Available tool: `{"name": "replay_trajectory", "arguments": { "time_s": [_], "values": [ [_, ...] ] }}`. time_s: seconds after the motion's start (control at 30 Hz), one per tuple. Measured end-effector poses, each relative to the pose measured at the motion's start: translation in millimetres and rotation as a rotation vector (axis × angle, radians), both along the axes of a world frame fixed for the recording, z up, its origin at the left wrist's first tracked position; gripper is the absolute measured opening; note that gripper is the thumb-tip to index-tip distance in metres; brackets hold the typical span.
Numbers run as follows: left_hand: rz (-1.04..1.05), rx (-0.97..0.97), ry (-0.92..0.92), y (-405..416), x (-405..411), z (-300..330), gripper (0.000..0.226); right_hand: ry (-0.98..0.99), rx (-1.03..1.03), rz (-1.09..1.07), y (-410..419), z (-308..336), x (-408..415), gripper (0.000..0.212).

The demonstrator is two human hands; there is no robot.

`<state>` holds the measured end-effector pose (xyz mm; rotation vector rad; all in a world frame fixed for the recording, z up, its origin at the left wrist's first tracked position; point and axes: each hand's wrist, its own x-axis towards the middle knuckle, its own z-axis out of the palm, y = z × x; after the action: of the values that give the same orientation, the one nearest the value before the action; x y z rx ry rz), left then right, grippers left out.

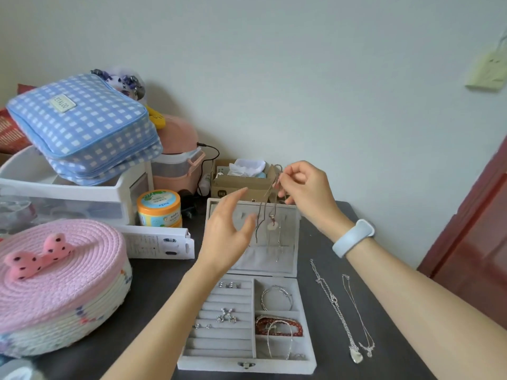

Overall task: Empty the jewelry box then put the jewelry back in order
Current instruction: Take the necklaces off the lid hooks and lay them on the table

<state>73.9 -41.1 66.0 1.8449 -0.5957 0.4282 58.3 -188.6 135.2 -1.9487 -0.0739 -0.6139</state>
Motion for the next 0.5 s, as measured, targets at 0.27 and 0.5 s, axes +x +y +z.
{"name": "replay_trajectory", "arguments": {
  "time_s": [0.27, 0.5],
  "values": [
    [-0.531, -0.259, 0.442, -45, -76, 25, 0.033, 0.169, 0.185, 0.024, -27, 14, -80, 0.012],
    [-0.635, -0.137, 0.649, -74, -138, -21, 0.012, 0.374, 0.57, 0.019, -88, -37, -151, 0.028]
  ]
}}
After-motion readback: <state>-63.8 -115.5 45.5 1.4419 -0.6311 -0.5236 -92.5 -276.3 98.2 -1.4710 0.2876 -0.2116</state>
